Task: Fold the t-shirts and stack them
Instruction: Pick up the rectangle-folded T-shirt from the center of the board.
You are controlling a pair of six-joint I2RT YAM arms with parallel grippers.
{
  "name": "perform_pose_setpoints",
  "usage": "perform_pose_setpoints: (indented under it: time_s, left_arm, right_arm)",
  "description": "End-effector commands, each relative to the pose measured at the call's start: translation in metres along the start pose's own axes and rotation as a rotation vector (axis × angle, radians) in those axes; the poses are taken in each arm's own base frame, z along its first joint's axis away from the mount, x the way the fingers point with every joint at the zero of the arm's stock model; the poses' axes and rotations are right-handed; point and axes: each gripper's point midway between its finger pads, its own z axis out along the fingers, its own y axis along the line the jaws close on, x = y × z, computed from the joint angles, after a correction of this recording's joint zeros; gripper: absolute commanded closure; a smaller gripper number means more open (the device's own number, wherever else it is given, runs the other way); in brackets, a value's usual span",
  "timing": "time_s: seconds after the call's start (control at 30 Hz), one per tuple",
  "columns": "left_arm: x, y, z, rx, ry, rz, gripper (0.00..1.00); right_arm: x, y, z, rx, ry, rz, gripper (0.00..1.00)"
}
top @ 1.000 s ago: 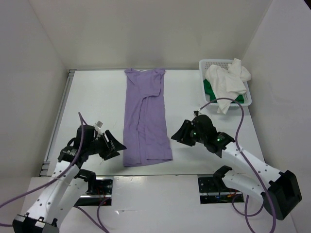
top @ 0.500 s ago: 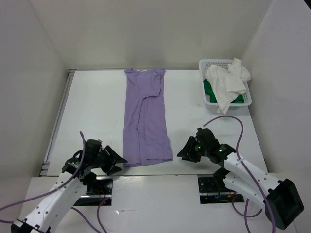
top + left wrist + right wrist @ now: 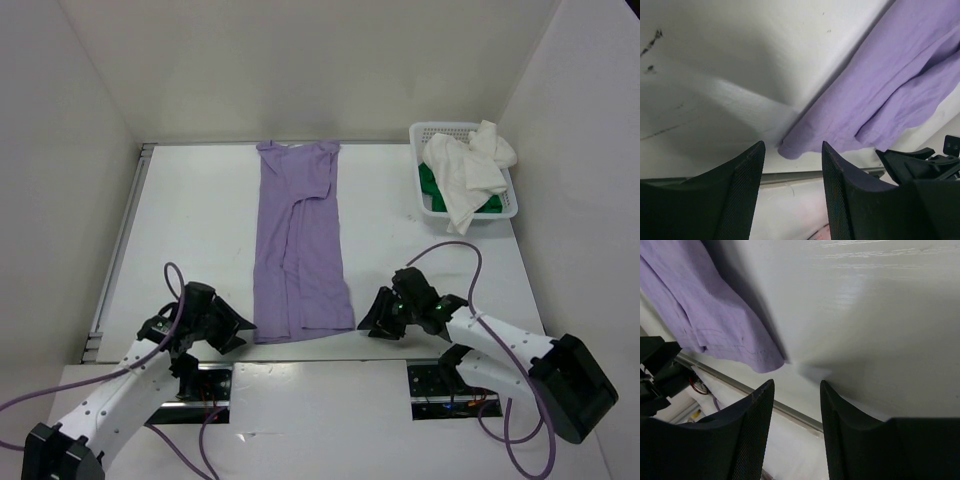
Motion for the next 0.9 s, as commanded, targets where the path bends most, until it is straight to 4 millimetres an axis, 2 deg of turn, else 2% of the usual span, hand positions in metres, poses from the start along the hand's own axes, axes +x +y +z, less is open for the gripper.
perform_pose_setpoints:
  time_s: [0.0, 0.07, 0.17, 0.3, 0.37, 0.43, 0.5, 0.53, 0.67, 0.73, 0.87]
  left_arm:
    - [-0.008, -0.001, 0.006, 0.013, -0.041, 0.028, 0.43]
    - [-0.010, -0.007, 0.006, 0.053, -0.054, 0.049, 0.45]
    - [-0.010, -0.003, 0.009, 0.049, -0.054, 0.074, 0.46]
    - [-0.005, -0.003, 0.009, 0.059, -0.026, 0.120, 0.50]
    - [-0.003, -0.004, 0.005, 0.078, -0.028, 0.150, 0.50]
    - [-0.010, -0.023, -0.011, 0.154, -0.087, 0.194, 0.50]
    - [-0.008, -0.024, -0.013, 0.164, -0.081, 0.197, 0.46]
    - [-0.006, -0.015, -0.007, 0.135, -0.061, 0.191, 0.46]
    - [-0.003, -0.016, -0.004, 0.147, -0.049, 0.211, 0.46]
    - [0.006, -0.010, 0.000, 0.142, -0.007, 0.203, 0.48]
    - [0.009, -0.019, 0.001, 0.186, 0.002, 0.207, 0.48]
  right_arm:
    - [-0.016, 0.031, 0.002, -0.088, -0.057, -0.061, 0.52]
    - [-0.013, 0.033, 0.005, -0.095, -0.040, -0.069, 0.51]
    - [-0.010, 0.039, 0.009, -0.129, -0.018, -0.103, 0.51]
    - [-0.018, 0.048, 0.007, -0.142, -0.050, -0.120, 0.50]
    - [-0.016, 0.046, 0.010, -0.136, -0.033, -0.116, 0.50]
    - [-0.017, 0.047, 0.013, -0.133, -0.032, -0.124, 0.50]
    - [-0.017, 0.047, 0.013, -0.133, -0.032, -0.124, 0.50]
    - [-0.019, 0.051, 0.012, -0.140, -0.037, -0.136, 0.50]
    - [-0.021, 0.049, 0.013, -0.127, -0.040, -0.142, 0.49]
    - [-0.021, 0.049, 0.014, -0.126, -0.040, -0.141, 0.49]
    - [-0.022, 0.048, 0.019, -0.113, -0.033, -0.146, 0.49]
